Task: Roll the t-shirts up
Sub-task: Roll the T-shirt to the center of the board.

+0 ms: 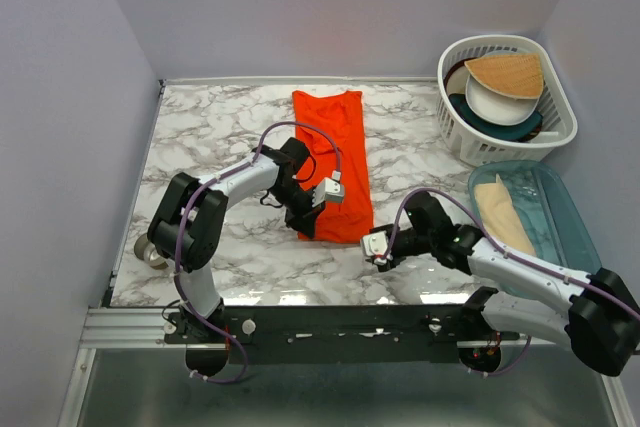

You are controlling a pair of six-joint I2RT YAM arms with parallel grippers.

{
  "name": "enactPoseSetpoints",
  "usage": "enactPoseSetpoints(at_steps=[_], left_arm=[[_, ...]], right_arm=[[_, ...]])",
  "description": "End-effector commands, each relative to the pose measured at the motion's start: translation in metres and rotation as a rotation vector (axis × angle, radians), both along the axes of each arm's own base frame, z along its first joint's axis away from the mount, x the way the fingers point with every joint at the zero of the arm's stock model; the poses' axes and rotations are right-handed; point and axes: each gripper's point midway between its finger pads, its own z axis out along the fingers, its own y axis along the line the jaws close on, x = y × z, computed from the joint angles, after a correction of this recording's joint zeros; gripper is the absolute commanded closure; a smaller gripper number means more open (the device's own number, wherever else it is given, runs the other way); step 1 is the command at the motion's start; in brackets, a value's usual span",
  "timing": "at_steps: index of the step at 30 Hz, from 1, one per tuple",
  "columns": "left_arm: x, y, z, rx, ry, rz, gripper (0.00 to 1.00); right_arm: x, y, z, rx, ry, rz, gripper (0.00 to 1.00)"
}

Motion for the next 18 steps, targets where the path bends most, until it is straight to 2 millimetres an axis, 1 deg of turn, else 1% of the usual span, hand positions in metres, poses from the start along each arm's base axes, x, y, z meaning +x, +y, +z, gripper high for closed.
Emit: enactPoseSetpoints(at_steps=[1, 3, 4, 6, 7, 9, 11, 13, 14, 18], left_arm=[[-0.018, -0.003, 0.024, -0.081, 0.163, 0.011, 1.0], [-0.019, -0.004, 0.026, -0.097, 0.181, 0.012, 1.0], [-0.019, -0.003, 0.027, -0.104, 0.186, 0.014, 1.0], [-0.016, -0.003, 0.03, -0.127, 0.203, 0.033, 1.0], [-0.017, -0.003, 0.031, -0.129, 0.216, 0.036, 1.0], [-0.014, -0.004, 0.034, -0.15, 0.241, 0.049, 1.0], [-0.013, -0.004, 0.037, -0.158, 0.262, 0.055, 1.0], [-0.012, -0.004, 0.039, -0.169, 0.275, 0.059, 1.0], [-0.01, -0.004, 0.04, -0.173, 0.281, 0.062, 1.0], [-0.008, -0.006, 0.046, -0.2, 0.333, 0.082, 1.0]], right_arm=[[0.026, 0.03, 0.008, 0.056, -0.099, -0.027, 0.44], [0.034, 0.035, 0.007, 0.047, -0.102, -0.052, 0.44], [0.034, 0.037, 0.001, 0.03, -0.087, -0.048, 0.44], [0.04, 0.042, 0.001, 0.018, -0.107, -0.059, 0.44], [0.042, 0.043, -0.003, 0.003, -0.109, -0.064, 0.43], [0.043, 0.047, -0.003, -0.002, -0.112, -0.063, 0.41], [0.044, 0.049, -0.009, -0.03, -0.103, -0.067, 0.38], [0.044, 0.054, -0.009, -0.037, -0.102, -0.068, 0.36], [0.044, 0.054, -0.013, -0.054, -0.095, -0.075, 0.35], [0.04, 0.058, -0.015, -0.075, -0.045, -0.099, 0.29]])
